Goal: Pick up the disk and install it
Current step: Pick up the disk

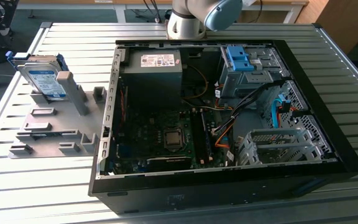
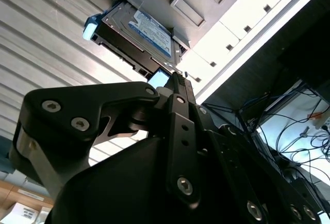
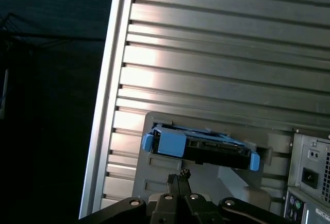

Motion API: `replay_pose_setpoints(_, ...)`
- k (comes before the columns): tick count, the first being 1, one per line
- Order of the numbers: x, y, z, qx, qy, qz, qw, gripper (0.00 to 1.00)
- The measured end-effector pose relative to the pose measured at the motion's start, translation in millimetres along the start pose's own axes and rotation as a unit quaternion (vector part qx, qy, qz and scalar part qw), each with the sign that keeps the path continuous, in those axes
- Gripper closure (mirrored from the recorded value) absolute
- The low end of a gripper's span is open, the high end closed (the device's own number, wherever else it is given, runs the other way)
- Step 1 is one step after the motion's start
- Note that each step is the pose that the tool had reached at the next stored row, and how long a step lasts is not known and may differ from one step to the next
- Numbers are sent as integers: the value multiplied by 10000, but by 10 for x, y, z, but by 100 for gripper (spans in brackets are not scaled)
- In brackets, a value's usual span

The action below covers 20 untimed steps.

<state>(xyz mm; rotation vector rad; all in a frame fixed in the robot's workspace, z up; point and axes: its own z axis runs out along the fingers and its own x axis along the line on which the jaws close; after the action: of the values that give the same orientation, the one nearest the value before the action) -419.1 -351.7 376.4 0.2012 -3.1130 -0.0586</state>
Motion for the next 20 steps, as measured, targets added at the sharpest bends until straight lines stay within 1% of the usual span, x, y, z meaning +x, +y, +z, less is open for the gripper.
replay_pose_setpoints(9, 0, 0, 0, 2, 5, -117, 9999, 89)
replay_pose_setpoints(20, 0, 0, 0, 4, 8, -194, 9998, 89)
